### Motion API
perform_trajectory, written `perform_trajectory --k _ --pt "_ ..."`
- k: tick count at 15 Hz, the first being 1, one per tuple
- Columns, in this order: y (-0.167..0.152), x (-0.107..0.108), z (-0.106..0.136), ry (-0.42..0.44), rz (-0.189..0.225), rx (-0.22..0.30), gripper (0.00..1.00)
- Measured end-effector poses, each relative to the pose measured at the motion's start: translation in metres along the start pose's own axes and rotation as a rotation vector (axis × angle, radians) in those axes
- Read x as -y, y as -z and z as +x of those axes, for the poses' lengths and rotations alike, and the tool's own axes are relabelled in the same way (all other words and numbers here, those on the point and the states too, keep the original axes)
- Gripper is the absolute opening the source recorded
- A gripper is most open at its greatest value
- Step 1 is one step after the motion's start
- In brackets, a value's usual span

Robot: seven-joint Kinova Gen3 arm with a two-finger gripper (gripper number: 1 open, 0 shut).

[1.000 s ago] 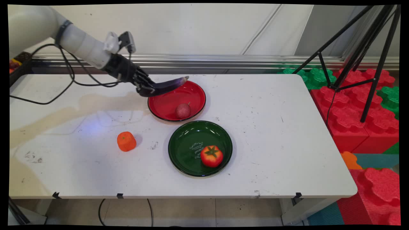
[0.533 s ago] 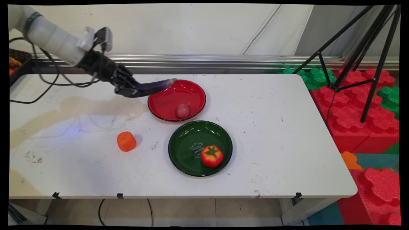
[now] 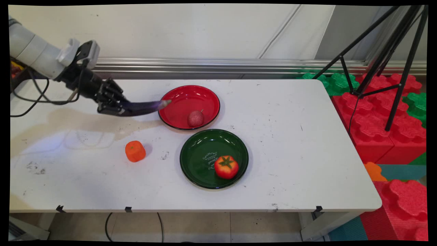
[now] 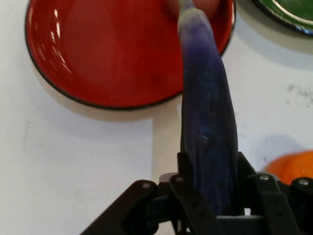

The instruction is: Place the picked object on the table

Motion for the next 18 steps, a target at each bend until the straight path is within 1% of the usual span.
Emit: perform_trajectory --k 5,9,13,14,18 --pt "-0.008 -0.009 -0.026 -0.028 -0.030 0.060 0.00" --pt "-0.023 -0.011 -0.037 -0.036 -0.044 0.095 0.00" --pt "-0.037 -0.011 -0.043 -0.040 -0.050 0.112 0.00" --pt "-0.040 -0.010 -0.044 -0.040 -0.049 0.113 1.00" --pt "-0.042 -0.006 -0.045 -0.035 -0.038 0.110 1.00"
